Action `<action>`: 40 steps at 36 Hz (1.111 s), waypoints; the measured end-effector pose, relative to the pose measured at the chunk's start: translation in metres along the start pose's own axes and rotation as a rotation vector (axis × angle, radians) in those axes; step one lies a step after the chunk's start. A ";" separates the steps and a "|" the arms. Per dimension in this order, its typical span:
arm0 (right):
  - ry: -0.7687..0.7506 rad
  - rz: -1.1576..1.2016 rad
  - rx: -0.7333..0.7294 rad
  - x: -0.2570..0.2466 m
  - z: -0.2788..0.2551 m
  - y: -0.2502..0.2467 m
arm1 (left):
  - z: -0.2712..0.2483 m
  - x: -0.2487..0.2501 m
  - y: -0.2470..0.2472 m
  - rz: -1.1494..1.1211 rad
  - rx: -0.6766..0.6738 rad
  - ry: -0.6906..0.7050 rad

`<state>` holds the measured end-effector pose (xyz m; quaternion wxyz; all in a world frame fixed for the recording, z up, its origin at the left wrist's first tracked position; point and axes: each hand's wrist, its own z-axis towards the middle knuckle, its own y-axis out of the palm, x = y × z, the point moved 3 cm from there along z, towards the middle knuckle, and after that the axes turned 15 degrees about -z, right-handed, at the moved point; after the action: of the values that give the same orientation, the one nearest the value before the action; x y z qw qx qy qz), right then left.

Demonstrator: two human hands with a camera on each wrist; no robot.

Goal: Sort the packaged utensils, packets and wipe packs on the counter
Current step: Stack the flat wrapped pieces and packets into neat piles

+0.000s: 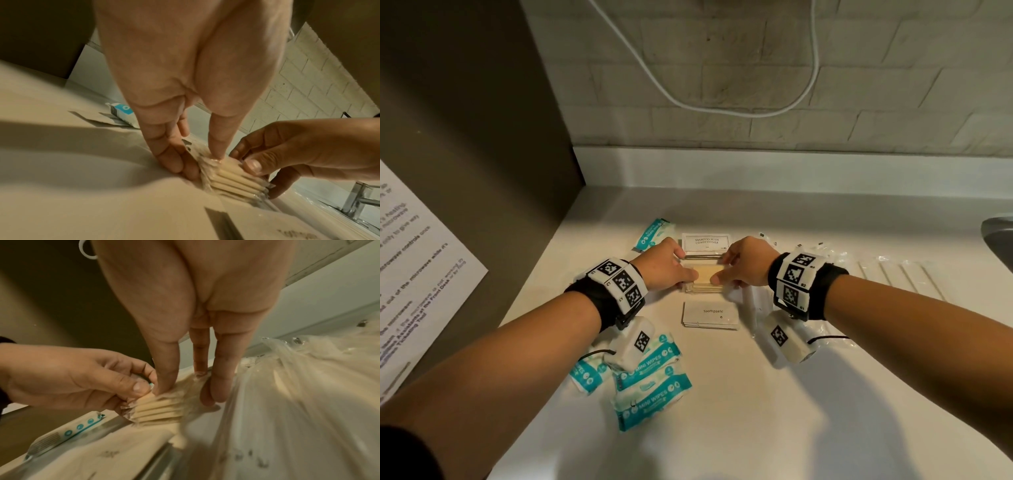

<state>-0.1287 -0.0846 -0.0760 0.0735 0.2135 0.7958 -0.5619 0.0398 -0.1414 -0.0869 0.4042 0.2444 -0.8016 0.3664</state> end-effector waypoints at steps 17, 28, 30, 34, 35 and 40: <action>-0.031 -0.166 0.017 0.000 0.002 -0.001 | 0.007 -0.004 -0.002 0.147 0.060 0.047; -0.070 -0.380 0.073 -0.014 -0.010 -0.010 | -0.001 0.005 -0.028 0.255 0.112 0.095; -0.117 -0.432 0.112 -0.024 -0.020 -0.016 | -0.002 0.008 -0.041 0.188 0.126 0.107; -0.294 -0.438 0.155 -0.057 -0.044 -0.021 | 0.004 0.011 -0.071 0.163 0.229 0.147; -0.358 -0.438 0.129 -0.066 -0.050 -0.019 | 0.006 0.011 -0.077 0.182 0.266 0.153; -0.651 -0.542 -0.122 -0.101 -0.083 0.025 | 0.020 0.004 -0.091 0.419 0.340 0.110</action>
<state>-0.0168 -0.0270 -0.0322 0.1829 -0.1964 0.7902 -0.5509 0.0911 -0.2130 -0.0559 0.3159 0.1171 -0.7385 0.5840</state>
